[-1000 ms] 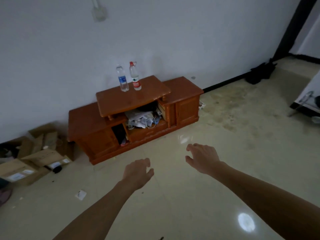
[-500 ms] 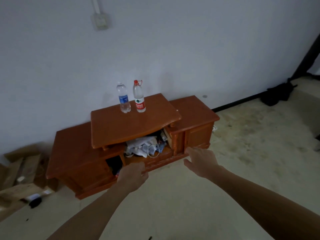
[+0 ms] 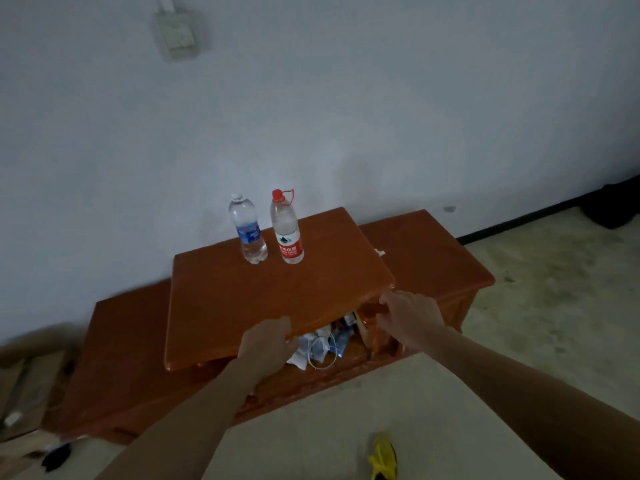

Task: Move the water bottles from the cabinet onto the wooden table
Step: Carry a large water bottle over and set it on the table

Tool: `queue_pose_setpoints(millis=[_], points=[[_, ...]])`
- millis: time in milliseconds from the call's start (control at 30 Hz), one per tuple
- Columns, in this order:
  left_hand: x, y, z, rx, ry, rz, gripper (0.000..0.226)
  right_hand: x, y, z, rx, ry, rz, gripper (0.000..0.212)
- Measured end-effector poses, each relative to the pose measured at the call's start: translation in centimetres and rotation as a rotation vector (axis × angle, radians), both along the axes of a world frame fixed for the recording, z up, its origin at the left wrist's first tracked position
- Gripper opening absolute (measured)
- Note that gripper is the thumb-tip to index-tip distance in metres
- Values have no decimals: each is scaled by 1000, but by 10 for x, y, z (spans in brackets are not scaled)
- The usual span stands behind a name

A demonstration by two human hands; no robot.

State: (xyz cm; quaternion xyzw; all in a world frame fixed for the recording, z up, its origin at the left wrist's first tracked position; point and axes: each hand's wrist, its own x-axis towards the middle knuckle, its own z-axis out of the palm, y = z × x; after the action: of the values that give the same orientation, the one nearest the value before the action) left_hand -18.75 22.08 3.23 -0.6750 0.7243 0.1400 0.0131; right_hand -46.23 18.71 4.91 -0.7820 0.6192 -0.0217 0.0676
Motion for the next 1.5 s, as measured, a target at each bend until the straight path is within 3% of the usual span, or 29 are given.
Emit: queue_pose_setpoints(millis=[300, 700, 867, 1167, 1367, 1500], points=[[15, -149, 6, 47, 90, 259, 17, 49, -222, 11, 36, 9, 173, 28], [121, -249, -53, 219, 173, 401, 19, 216, -403, 0, -135, -131, 238, 47], [147, -290, -79, 272, 207, 391, 15, 266, -454, -32, -13, -103, 187, 42], [163, -325, -130, 448, 237, 406, 17, 234, -473, -71, -28, -484, -154, 17], [135, -378, -149, 487, 449, 568, 15, 162, -484, -84, 72, -682, -343, 5], [110, -430, -164, 403, 661, 723, 28, 121, -488, -103, 81, -839, -437, 4]])
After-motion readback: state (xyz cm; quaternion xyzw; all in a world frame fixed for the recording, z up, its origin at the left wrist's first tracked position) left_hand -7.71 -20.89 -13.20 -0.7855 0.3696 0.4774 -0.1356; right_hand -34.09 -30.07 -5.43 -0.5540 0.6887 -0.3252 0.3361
